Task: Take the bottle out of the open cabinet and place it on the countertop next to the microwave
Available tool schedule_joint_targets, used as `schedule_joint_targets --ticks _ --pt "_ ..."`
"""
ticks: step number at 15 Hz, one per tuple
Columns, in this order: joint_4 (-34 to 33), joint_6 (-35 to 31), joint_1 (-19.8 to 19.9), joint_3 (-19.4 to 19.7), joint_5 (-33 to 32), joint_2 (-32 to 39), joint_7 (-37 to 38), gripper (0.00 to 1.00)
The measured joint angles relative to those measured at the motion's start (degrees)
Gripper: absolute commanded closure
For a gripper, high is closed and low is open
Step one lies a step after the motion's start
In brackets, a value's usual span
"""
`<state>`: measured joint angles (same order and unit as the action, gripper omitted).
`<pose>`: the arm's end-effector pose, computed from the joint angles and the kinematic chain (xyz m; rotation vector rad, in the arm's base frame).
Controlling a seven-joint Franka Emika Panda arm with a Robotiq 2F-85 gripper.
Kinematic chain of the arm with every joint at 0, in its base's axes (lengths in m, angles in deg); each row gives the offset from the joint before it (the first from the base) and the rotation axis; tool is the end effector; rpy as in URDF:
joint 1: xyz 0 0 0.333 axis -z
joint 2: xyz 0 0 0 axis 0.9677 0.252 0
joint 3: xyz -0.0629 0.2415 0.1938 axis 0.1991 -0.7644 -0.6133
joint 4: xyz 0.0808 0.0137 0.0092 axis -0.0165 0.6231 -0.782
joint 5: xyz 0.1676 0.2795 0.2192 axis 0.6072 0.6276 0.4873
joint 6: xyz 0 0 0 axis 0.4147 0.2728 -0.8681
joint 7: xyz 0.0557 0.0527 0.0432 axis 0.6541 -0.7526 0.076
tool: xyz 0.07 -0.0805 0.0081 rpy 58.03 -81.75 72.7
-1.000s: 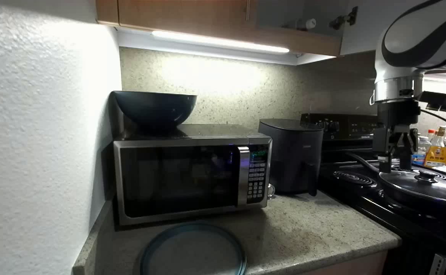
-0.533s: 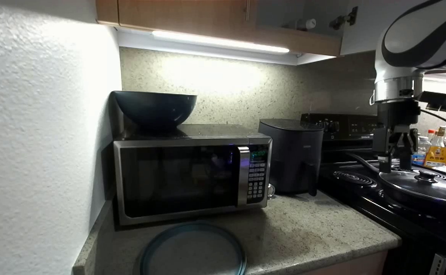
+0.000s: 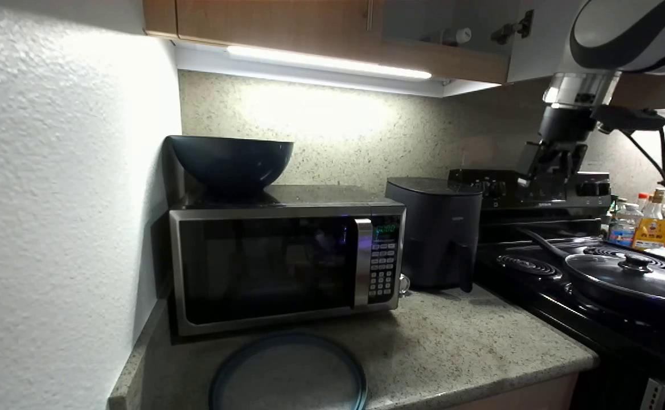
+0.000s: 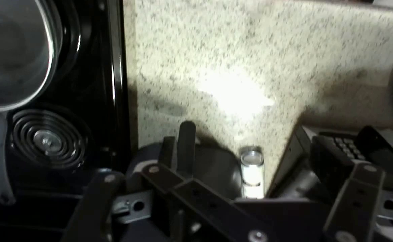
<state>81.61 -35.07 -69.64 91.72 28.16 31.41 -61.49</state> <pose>0.4459 -0.1343 0.5189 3.0652 -0.1439 0.3376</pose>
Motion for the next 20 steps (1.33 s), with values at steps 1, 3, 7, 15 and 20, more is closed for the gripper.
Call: schedule_joint_targets --ticks 1,3,7,15,20 --pt "-1.1 -2.0 0.0 -0.3 -0.5 -0.3 0.1 0.00" --pt "-3.0 -5.6 0.0 -1.0 -1.8 -1.5 0.7 0.00" --pt "-5.1 -11.9 0.1 -3.2 -5.2 -6.1 1.9 0.00" --pt "-3.0 -15.2 1.0 -5.0 -7.8 -9.5 2.8 0.00" --pt "-5.5 -26.2 1.1 -5.2 -9.8 -8.2 2.8 0.00"
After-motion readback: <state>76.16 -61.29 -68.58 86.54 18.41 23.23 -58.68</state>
